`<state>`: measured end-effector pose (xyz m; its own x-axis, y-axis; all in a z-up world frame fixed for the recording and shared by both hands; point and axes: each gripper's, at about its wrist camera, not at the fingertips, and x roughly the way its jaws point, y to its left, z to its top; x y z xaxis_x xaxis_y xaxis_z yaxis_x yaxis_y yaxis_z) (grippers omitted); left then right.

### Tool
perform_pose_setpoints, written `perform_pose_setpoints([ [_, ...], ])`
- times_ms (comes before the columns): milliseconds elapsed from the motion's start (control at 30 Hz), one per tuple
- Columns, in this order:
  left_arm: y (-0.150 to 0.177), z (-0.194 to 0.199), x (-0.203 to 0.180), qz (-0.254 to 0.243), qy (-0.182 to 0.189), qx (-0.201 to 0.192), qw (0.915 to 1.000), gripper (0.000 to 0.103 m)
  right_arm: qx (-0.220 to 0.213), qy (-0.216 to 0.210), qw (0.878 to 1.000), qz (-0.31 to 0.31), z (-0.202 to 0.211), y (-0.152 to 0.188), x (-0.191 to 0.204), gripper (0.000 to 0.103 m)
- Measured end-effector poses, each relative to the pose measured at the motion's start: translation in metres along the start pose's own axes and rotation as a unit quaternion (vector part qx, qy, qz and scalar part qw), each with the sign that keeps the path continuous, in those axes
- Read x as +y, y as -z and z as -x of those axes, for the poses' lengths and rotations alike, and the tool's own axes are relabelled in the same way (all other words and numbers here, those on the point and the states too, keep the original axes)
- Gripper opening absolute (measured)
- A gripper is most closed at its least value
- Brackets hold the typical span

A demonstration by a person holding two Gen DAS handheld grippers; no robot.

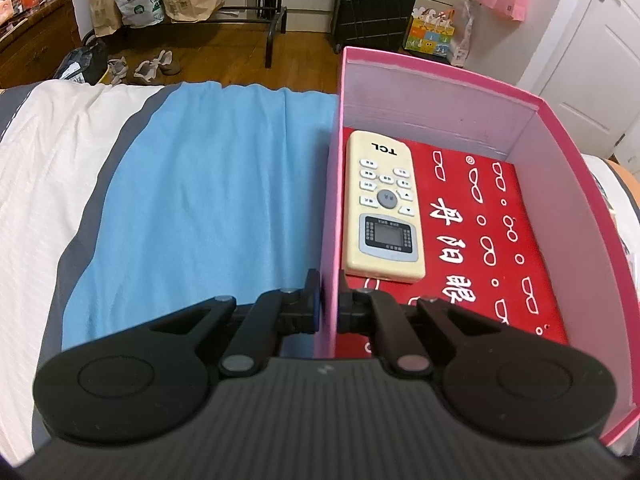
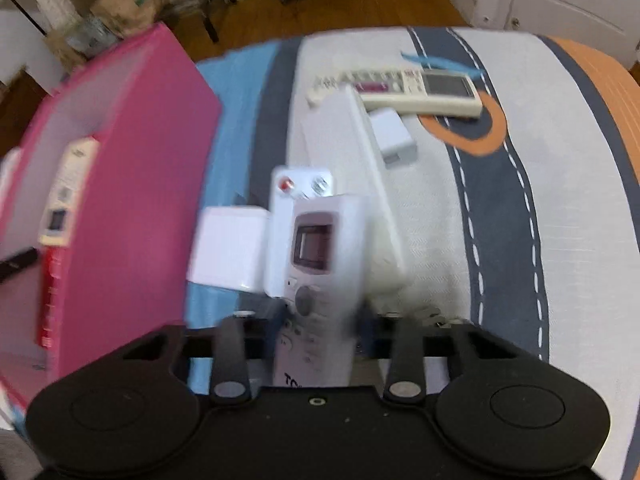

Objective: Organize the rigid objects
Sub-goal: 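Grasp the white TCL remote with the right tool, then lower the white remote beside the cream remote and release the right tool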

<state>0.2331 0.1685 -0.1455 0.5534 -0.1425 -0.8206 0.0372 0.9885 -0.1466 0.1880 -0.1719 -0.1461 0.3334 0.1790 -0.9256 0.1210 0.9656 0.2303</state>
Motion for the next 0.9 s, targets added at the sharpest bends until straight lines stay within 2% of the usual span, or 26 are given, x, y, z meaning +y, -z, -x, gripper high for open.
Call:
perform_pose_setpoints([
  [367, 0.002, -0.002, 0.000, 0.000, 0.000, 0.006, 1.0000, 0.005, 0.012, -0.012, 1.000, -0.001, -0.015, -0.003, -0.003, 0.020],
  [500, 0.003, -0.002, 0.000, 0.001, 0.000, 0.007, 1.0000, 0.005, -0.003, -0.028, 1.000, -0.004, -0.016, -0.004, -0.005, 0.020],
  [700, 0.003, -0.004, -0.001, -0.003, -0.002, 0.007, 1.0000, 0.005, -0.079, -0.100, 0.991, -0.032, 0.042, -0.010, -0.009, 0.020],
  [800, 0.003, -0.003, -0.001, -0.005, -0.002, 0.007, 1.0000, 0.005, -0.114, -0.149, 0.982, -0.032, 0.074, -0.012, 0.000, 0.020],
  [900, 0.004, -0.003, 0.000, -0.003, -0.002, 0.006, 1.0000, 0.005, -0.118, -0.205, 0.971, -0.043, 0.086, -0.017, 0.016, 0.020],
])
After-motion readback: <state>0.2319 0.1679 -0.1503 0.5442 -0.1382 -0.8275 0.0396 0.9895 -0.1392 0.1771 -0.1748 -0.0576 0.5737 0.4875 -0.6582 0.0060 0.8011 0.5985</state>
